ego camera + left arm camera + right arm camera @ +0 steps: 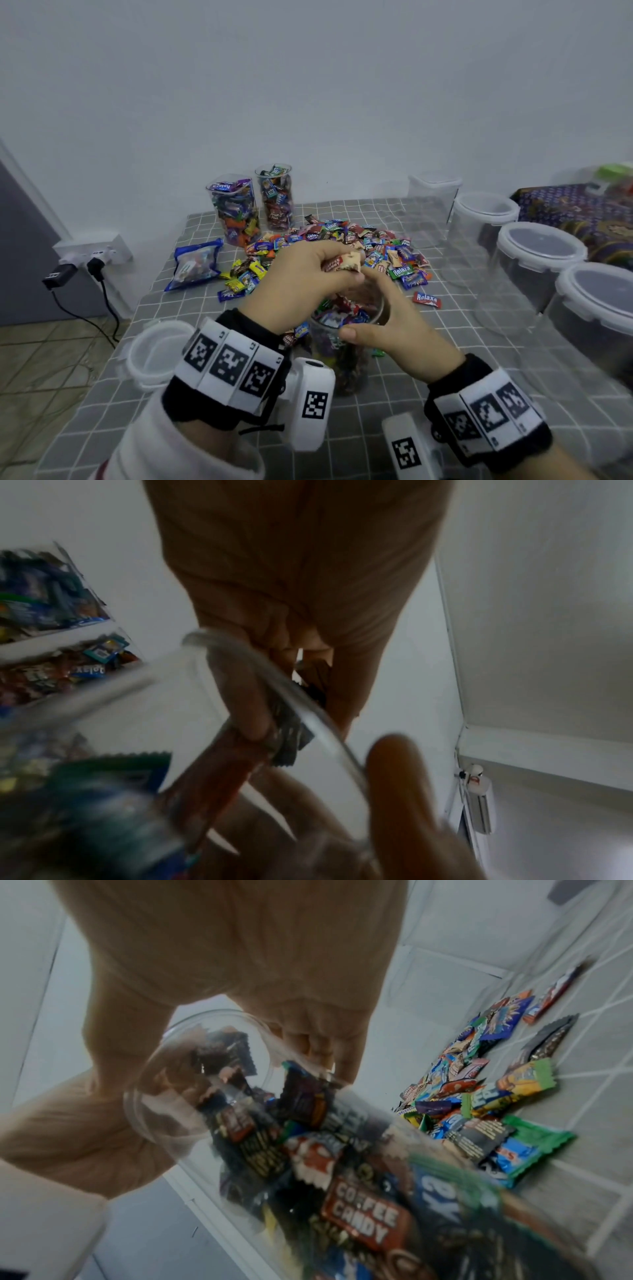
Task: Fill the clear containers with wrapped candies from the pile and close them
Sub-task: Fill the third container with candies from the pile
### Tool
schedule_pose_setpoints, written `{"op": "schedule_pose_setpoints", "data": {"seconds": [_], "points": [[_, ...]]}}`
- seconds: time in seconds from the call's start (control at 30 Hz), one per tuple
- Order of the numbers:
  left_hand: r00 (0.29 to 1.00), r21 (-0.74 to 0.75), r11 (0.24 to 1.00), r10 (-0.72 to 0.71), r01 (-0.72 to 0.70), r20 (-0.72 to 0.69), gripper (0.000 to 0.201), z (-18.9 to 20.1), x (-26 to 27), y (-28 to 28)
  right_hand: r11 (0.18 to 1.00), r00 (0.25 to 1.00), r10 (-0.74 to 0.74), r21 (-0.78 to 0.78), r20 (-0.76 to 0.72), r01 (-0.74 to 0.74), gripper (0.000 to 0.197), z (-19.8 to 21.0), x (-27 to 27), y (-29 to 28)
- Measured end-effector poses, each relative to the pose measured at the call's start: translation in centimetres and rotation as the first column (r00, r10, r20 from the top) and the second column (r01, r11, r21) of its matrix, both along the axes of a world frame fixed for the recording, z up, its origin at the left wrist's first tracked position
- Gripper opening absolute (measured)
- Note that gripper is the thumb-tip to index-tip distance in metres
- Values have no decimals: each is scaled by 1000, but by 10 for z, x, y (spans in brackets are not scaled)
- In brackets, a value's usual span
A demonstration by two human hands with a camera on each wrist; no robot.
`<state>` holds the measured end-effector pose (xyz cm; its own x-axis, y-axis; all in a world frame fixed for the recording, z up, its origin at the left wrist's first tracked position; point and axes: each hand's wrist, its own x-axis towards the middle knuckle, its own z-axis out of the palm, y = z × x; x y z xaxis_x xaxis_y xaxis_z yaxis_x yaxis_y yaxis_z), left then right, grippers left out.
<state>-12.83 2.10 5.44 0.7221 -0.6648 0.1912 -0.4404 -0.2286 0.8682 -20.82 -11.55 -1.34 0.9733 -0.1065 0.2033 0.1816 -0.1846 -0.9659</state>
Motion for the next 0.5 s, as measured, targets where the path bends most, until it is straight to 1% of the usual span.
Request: {"op": "schedule_pose_setpoints", "data": {"seconds": [0.1, 0.27, 0.4, 0.43, 0.5], "points": [[996, 90, 996, -13, 5, 86, 18, 1, -2, 4, 1000, 1000, -1, 22, 17, 1, 82, -2, 0, 0], [980, 236, 972, -46, -1, 192, 24, 12, -4, 10, 1000, 1000, -25, -3, 13, 25, 83, -3, 0, -1], [952, 259, 962, 5, -89, 306, 17, 17, -3, 12, 998, 999, -39, -39, 5, 39, 88, -2, -1, -1], [945, 288, 953, -9, -91, 327, 17, 17, -4, 11, 998, 999, -41, -38, 4, 41, 91, -1, -1, 0], [944, 349, 935, -64, -56, 324, 18, 15, -6, 9, 999, 999, -38, -25, 3, 38, 100, -2, 0, 0]]}}
